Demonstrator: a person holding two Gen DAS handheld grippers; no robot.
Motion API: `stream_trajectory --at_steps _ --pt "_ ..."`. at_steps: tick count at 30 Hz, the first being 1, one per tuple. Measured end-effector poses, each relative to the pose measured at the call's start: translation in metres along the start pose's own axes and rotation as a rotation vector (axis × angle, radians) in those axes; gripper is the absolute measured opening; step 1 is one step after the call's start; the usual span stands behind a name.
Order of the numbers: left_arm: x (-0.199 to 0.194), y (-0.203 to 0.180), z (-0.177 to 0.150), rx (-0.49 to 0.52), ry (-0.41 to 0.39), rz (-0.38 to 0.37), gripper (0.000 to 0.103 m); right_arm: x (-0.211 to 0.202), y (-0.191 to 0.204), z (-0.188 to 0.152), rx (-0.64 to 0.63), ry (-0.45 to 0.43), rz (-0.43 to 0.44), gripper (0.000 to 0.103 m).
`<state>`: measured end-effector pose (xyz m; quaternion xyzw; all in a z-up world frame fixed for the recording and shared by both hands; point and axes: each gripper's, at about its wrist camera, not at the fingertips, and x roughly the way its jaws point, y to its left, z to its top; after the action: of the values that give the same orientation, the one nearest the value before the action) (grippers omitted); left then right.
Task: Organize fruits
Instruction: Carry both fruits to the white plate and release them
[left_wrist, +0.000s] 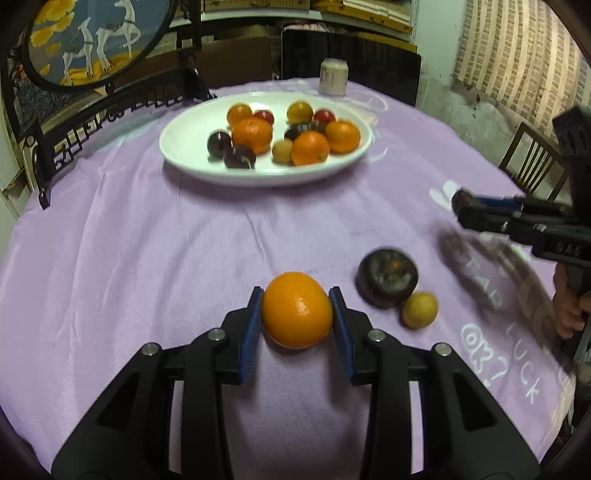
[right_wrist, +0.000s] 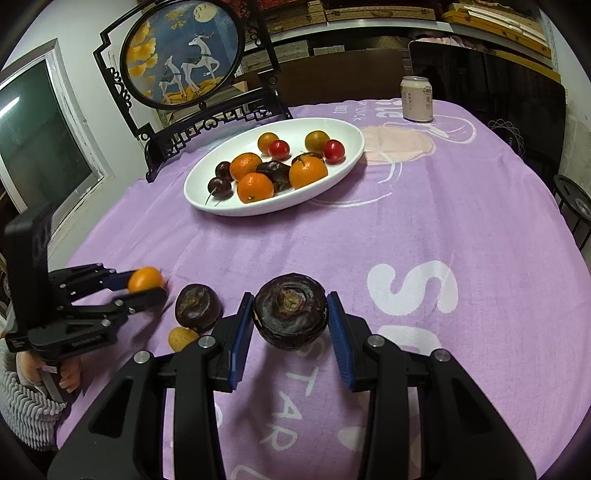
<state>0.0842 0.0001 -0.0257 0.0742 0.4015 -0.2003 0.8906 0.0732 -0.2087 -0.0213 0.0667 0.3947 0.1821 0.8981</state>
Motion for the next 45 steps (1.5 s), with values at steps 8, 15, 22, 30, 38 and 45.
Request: stream_trajectory --at_steps 8,15,22,30,38,45 --pt "-0.003 0.031 0.069 -0.054 -0.082 0.051 0.036 0.009 0.014 0.05 -0.05 -0.013 -0.022 0.04" --pt "0.036 0.067 0.118 -0.141 -0.09 0.082 0.036 0.05 0.023 0.115 -0.019 -0.045 0.007 0.04" --pt "0.07 0.081 0.134 -0.161 -0.08 0.082 0.041 0.106 0.016 0.144 0.045 -0.023 0.009 0.041" --pt "0.069 0.076 0.134 -0.155 -0.108 0.067 0.063 0.102 0.0 0.143 0.11 -0.042 0.044 0.043" --pt "0.053 0.066 0.115 -0.152 -0.097 0.102 0.067 0.076 0.017 0.127 0.061 -0.042 0.056 0.05" --pt "0.03 0.045 0.08 -0.12 -0.099 0.131 0.073 0.041 0.033 0.093 0.012 -0.068 0.063 0.059"
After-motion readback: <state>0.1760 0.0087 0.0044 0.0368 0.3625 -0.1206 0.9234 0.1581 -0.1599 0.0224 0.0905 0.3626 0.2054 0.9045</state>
